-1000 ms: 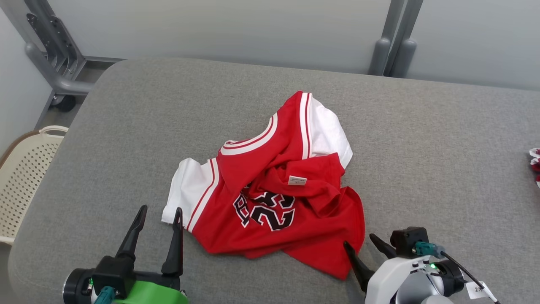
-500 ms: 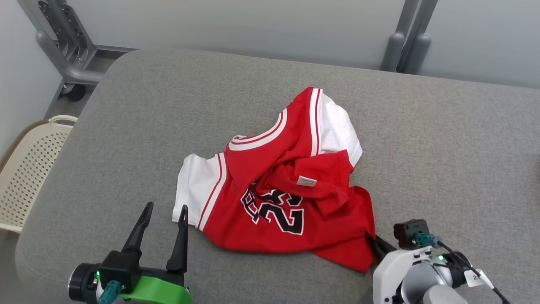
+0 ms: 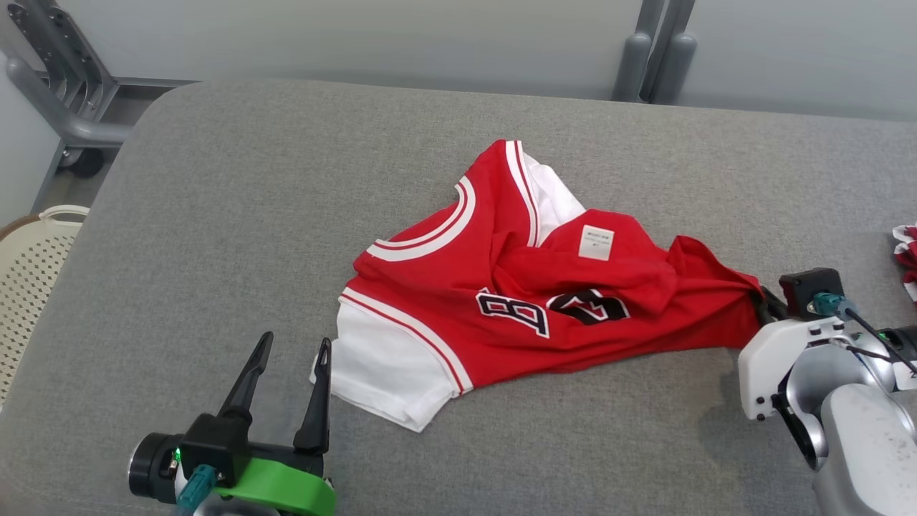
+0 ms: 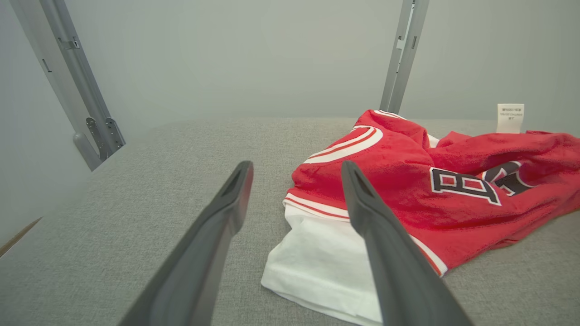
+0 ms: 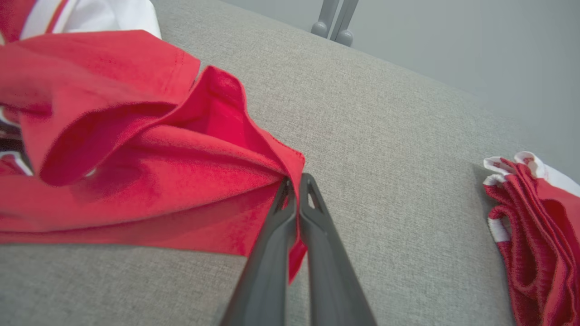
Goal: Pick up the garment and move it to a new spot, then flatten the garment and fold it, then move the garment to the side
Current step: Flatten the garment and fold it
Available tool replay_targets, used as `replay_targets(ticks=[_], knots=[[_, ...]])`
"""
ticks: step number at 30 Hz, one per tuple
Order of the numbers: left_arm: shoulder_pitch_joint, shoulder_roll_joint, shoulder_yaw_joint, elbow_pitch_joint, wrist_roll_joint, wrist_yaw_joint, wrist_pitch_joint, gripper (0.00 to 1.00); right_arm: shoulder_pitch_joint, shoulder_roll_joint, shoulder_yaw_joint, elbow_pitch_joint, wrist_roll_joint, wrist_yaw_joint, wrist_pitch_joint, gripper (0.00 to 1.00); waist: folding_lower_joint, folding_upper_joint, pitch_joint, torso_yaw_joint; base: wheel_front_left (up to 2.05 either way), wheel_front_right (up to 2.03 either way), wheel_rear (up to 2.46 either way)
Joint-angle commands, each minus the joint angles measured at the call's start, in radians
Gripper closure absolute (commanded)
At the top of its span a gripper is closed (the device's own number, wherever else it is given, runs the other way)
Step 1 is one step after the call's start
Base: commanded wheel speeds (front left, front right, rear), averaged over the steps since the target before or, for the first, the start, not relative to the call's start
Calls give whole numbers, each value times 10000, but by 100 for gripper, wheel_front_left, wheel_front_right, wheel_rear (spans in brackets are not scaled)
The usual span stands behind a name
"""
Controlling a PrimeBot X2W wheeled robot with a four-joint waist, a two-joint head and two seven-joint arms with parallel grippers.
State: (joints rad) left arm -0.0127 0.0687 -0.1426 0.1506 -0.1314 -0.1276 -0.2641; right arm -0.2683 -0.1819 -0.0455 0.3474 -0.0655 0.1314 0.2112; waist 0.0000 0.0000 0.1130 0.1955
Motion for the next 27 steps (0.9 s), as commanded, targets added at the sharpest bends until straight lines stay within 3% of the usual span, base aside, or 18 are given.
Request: replay_targets(ticks=[1,8,9,10,17,27], knots=[[-195,-36,-7,8,-31,-31,-9,0,-105,-63,-67,55,-34,-15,34,100,0,0,49,-70,0,0,0],[-297,-46,-70,74,39,-37,-7,0,-294,-258,-1047,1045,-238,-15,39,100,0,0,64,-244,0,0,0],[-306,-39,-73,90,44,-36,-7,0,-261,-207,-1093,1184,-290,-15,56,66,0,0,52,-265,0,0,0],[-306,-29,-72,98,54,-36,-7,0,-205,-120,-1155,1341,-262,-16,109,0,0,0,38,-288,0,0,0],[-244,-1,-49,89,106,-39,-7,0,250,362,-1670,1344,-70,-15,-133,0,0,0,-64,-495,0,0,0],[-140,-37,45,31,25,-32,-7,0,1475,776,-2103,-344,205,-15,-175,0,0,0,-103,-712,0,0,0]])
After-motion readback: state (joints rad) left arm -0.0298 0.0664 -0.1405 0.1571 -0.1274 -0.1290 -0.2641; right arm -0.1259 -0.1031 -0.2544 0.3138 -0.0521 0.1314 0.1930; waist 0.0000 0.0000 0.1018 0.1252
